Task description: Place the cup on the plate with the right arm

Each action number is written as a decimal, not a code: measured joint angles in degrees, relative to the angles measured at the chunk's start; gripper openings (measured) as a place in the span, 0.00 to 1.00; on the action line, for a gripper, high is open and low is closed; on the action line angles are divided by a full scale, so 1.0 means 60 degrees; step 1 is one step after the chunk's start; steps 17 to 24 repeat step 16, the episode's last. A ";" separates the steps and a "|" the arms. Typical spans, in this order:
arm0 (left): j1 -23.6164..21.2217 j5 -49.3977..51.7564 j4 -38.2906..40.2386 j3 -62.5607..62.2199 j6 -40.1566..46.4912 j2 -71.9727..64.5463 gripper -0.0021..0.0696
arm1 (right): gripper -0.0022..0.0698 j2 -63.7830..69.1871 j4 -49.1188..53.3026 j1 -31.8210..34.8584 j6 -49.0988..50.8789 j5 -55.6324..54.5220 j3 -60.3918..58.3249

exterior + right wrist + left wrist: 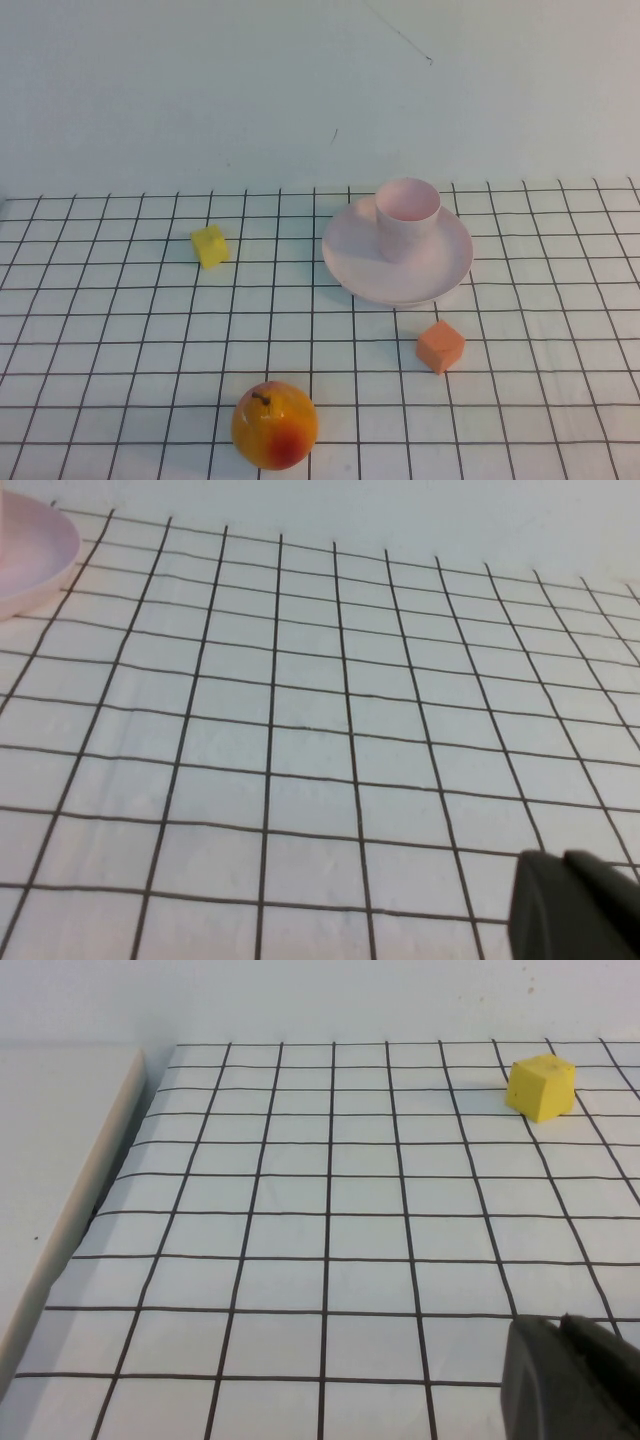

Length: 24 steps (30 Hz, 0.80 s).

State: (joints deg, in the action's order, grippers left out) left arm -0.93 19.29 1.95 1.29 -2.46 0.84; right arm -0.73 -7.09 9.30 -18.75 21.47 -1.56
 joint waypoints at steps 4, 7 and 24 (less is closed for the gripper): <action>0.0000 0.0000 0.0000 0.0000 0.0000 0.0000 0.03 | 0.03 0.0000 -0.0008 0.0000 0.0087 -0.0018 0.0000; 0.0000 0.0000 0.0000 0.0000 0.0000 0.0000 0.03 | 0.03 0.0000 0.0378 0.0000 0.1064 -0.0036 0.0000; 0.0000 0.0000 0.0000 0.0000 0.0000 0.0000 0.03 | 0.03 0.0000 0.1289 0.0000 0.2352 -0.0033 0.0000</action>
